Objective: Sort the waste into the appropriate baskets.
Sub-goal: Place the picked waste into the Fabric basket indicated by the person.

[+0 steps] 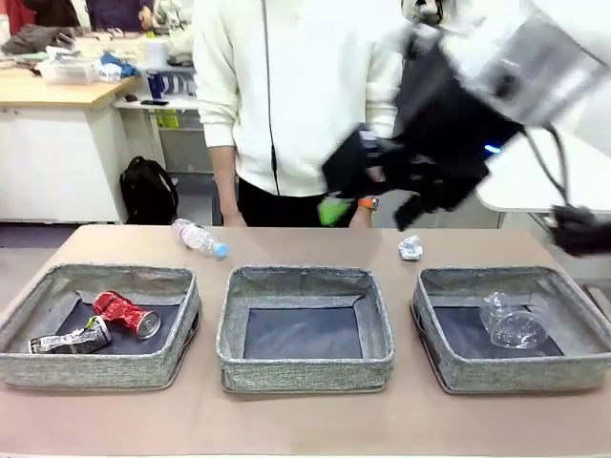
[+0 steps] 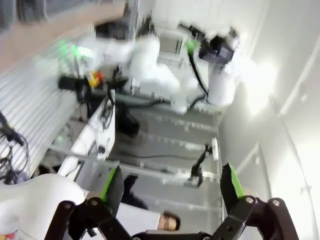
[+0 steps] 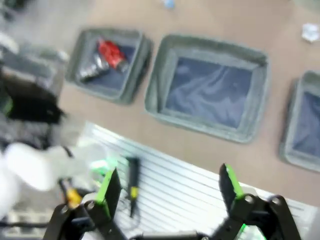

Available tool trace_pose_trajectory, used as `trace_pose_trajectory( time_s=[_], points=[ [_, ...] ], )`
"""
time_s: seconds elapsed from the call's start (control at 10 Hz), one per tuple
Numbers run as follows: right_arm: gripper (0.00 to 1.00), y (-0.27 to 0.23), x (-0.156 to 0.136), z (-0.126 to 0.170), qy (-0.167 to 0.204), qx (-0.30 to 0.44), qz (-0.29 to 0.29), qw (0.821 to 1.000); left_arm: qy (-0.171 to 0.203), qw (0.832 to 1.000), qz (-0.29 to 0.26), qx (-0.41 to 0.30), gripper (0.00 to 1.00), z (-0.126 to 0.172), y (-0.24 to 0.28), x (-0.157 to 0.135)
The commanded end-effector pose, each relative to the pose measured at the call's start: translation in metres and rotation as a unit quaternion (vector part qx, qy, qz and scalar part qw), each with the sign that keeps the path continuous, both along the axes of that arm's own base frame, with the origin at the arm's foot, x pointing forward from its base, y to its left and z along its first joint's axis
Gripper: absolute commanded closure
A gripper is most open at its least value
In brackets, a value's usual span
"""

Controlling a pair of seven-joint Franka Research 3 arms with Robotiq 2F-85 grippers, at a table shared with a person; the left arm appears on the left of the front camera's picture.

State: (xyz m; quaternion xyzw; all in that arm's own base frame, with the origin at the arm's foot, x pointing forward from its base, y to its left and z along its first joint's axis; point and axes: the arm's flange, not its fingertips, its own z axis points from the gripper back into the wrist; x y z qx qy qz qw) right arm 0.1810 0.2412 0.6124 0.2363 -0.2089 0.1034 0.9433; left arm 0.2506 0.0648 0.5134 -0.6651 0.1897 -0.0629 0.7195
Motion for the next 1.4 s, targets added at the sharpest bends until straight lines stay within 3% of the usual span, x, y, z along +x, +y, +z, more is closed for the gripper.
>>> trace_pose_trajectory(
  time_s=[0.0,0.2,0.5,0.6,0.7,0.9,1.2,1.3],
  points=[
    [0.00,-0.083,0.005,-0.030,-0.011,0.127,-0.025,0.992,-0.009,0.996,-0.089,0.019,0.00,0.005,0.004,-0.020],
    [0.00,-0.149,0.025,-0.067,0.009,0.239,-0.035,0.970,-0.005,0.990,-0.141,0.024,0.00,-0.001,-0.003,-0.020],
    [0.00,-0.199,0.041,-0.127,0.024,0.379,0.024,0.925,0.015,0.997,-0.070,0.016,0.00,-0.010,-0.018,-0.005],
    [0.00,-0.206,0.042,-0.140,0.046,0.400,0.046,0.914,0.028,0.998,-0.051,0.009,0.00,-0.011,-0.020,0.000],
    [0.00,-0.212,0.040,-0.155,0.072,0.409,0.055,0.908,0.041,0.999,-0.030,0.003,0.00,-0.011,-0.024,0.005],
    [0.00,-0.212,0.033,-0.178,0.087,0.406,0.095,0.905,0.050,0.999,0.012,0.004,0.00,-0.016,-0.025,0.012],
    [0.00,-0.195,0.028,-0.194,0.076,0.386,0.102,0.914,-0.014,0.986,0.158,0.048,0.00,-0.020,-0.025,0.023],
    [0.00,-0.247,0.123,-0.121,0.106,0.410,0.107,0.900,0.026,0.998,0.049,0.029,0.00,-0.022,-0.014,0.025]
  ],
)
